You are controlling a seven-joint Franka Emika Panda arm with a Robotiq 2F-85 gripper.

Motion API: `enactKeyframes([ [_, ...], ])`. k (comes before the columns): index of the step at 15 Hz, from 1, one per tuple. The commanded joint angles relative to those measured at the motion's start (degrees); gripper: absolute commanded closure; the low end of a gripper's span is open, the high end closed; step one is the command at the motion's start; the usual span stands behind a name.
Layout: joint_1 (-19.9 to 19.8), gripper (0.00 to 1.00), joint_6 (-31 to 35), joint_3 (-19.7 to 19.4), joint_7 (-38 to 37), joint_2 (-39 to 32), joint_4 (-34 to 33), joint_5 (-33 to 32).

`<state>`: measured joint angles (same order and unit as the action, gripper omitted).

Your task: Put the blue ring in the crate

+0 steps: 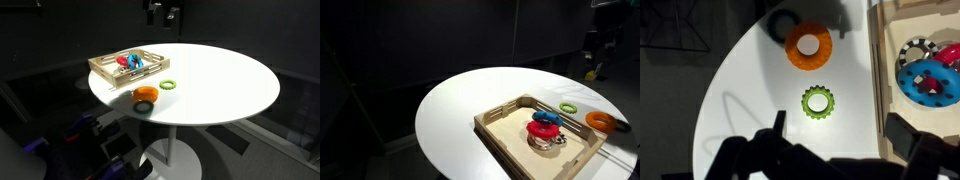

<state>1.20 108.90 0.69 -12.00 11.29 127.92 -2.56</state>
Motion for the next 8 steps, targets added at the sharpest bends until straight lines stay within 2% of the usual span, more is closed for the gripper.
enactKeyframes([
  [1,-0.9,0.00,-5.9,0.2,1.3,4.5,-2.1,-1.8],
  [5,-1.4,0.00,-8.8,0.1,1.5,7.3,-3.5,-1.8],
  [8,-1.4,0.00,-7.3,0.5,0.3,7.3,-2.5,-1.0],
])
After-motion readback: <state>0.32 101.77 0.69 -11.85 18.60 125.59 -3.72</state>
